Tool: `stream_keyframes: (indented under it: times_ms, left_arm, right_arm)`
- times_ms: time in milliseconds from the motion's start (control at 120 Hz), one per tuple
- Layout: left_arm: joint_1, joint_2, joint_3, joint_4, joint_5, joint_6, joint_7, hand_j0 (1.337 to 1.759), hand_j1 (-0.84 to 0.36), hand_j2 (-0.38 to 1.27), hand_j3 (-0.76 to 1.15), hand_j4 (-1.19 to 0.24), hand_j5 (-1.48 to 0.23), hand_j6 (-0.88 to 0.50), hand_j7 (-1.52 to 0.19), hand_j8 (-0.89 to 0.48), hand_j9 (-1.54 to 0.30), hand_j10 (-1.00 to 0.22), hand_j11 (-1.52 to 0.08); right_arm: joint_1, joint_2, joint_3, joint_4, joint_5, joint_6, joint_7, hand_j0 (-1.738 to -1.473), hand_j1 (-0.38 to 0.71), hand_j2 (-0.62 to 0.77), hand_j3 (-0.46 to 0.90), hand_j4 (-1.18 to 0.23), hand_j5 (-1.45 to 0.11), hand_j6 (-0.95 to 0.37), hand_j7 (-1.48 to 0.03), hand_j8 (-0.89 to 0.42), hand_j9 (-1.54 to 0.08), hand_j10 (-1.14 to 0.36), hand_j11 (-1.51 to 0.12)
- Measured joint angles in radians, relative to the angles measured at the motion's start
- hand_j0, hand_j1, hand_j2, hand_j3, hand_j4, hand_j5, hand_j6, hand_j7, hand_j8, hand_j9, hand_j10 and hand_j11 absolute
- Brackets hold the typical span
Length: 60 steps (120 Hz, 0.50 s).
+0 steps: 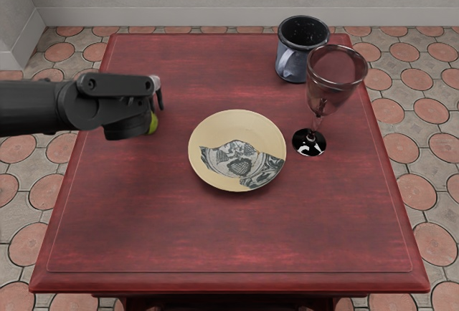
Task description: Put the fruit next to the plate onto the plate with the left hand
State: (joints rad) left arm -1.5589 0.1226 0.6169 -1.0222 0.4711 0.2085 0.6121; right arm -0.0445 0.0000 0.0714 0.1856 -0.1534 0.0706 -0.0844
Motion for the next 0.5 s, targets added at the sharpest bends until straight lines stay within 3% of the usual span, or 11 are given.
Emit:
stream_keyframes:
  times_ms: [83, 200, 500]
  left_arm:
    - [0.0, -0.003, 0.009, 0.0, 0.002, 0.001, 0.0, 1.656, -0.23, 0.41, 0.0, -0.66, -0.73, -0.71, -0.76, -0.63, -0.8, -0.62, -0.79]
    - [0.002, -0.015, 0.034, 0.0, 0.005, 0.001, 0.0, 1.654, -0.17, 0.31, 0.0, -0.67, -0.73, -0.72, -0.77, -0.66, -0.81, -0.63, -0.81]
    - [0.008, -0.015, 0.045, 0.002, 0.007, -0.002, 0.001, 1.647, -0.17, 0.29, 0.0, -0.73, -0.86, -0.61, -0.92, -0.55, -0.96, -0.68, -0.95]
  right_arm:
    - [0.0, 0.0, 0.0, 0.0, 0.0, 0.0, 0.0, -1.658, -0.32, 0.0, 0.0, -0.02, -0.03, -0.02, -0.03, -0.02, -0.03, -0.02, -0.03]
    - [0.0, 0.0, 0.0, 0.0, 0.0, 0.0, 0.0, -1.658, -0.32, 0.0, 0.0, -0.02, -0.03, -0.02, -0.03, -0.02, -0.03, -0.02, -0.03]
    - [0.0, 0.0, 0.0, 0.0, 0.0, 0.0, 0.0, -1.658, -0.32, 0.0, 0.0, -0.02, -0.03, -0.02, -0.03, -0.02, -0.03, -0.02, -0.03]
